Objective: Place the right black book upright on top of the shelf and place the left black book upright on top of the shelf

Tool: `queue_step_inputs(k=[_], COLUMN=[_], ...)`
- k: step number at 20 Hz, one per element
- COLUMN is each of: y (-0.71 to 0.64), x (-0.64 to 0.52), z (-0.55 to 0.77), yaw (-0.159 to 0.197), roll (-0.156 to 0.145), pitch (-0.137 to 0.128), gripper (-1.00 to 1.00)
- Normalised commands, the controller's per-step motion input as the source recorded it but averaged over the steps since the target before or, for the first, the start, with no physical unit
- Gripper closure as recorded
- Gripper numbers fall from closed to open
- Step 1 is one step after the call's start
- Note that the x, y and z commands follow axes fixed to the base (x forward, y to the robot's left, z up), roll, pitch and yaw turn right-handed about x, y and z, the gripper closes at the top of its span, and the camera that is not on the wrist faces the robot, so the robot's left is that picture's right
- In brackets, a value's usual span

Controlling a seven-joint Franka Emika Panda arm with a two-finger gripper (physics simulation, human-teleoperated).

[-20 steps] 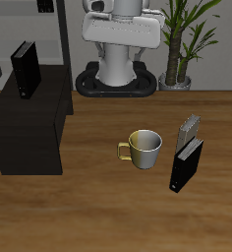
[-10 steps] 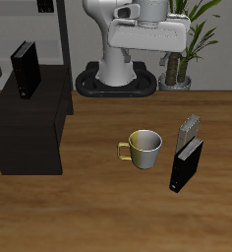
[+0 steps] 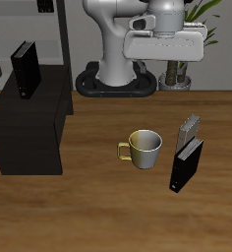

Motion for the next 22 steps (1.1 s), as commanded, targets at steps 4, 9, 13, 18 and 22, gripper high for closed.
queue_step_inputs(k=[4, 9, 13, 18, 22], y=[0.15, 0.13, 0.24, 0.25, 0.36], x=[0.24, 0.25, 0.24, 0.11, 0.08], z=[-0.06, -0.12, -0.16, -0.2, -0.34], yaw=[0.0, 0.002, -0.056, -0.07, -0.018], roll=[0.014, -0.024, 0.013, -0.001, 0.06], pitch=[0.025, 0.001, 0.0, -0.002, 0.012], gripper=[-1.0, -1.0, -1.0, -1.0, -1.0])
